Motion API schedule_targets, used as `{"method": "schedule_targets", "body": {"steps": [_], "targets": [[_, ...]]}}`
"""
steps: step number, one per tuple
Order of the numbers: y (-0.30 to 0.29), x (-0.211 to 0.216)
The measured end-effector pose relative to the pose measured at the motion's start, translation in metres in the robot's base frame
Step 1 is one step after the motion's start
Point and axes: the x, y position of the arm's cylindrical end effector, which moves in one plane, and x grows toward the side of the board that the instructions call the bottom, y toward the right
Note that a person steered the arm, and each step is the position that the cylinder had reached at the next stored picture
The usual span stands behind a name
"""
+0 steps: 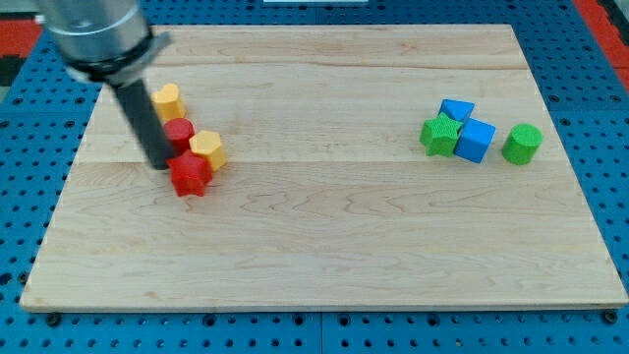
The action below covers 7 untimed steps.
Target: Move the red star left to the green star
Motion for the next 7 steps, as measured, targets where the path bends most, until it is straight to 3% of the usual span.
{"method": "schedule_targets", "body": {"steps": [1,4,5,7], "targets": [[0.036,0.021],[-0.012,0.116],[-0.01,0.121],[0.13,0.053]]}}
